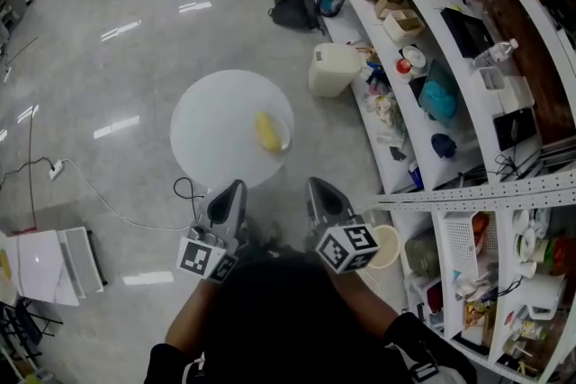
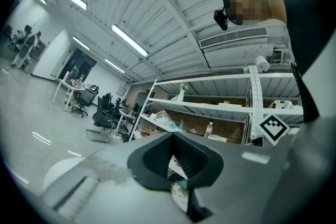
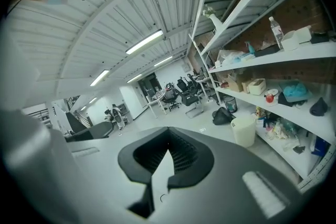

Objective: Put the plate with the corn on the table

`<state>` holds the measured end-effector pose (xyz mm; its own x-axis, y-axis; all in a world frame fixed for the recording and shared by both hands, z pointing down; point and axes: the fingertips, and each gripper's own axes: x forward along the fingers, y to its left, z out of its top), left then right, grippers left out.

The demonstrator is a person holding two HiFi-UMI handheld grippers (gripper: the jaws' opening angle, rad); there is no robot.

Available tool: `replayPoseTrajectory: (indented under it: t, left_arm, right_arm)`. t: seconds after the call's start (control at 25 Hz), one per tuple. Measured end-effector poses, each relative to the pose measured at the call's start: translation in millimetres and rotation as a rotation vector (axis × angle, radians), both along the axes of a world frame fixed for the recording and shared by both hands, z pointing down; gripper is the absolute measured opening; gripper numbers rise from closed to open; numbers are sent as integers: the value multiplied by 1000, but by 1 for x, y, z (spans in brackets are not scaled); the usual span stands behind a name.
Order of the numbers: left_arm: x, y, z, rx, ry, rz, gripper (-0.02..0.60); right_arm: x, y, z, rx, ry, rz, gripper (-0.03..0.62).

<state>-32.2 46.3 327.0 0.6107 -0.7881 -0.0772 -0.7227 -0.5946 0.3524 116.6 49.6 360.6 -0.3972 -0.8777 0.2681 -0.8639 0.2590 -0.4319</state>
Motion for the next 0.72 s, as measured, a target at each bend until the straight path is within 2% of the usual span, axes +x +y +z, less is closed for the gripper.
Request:
replayPoseTrajectory:
  t: [0.4, 0.72]
  left_arm:
    - [-2, -17, -10, 27, -13, 47, 3]
    - [-8, -37, -23, 66, -15, 48, 3]
  right_arm:
    - [-5, -18, -24, 46, 10, 23, 9]
    - [-5, -38, -32, 71, -37, 19, 8]
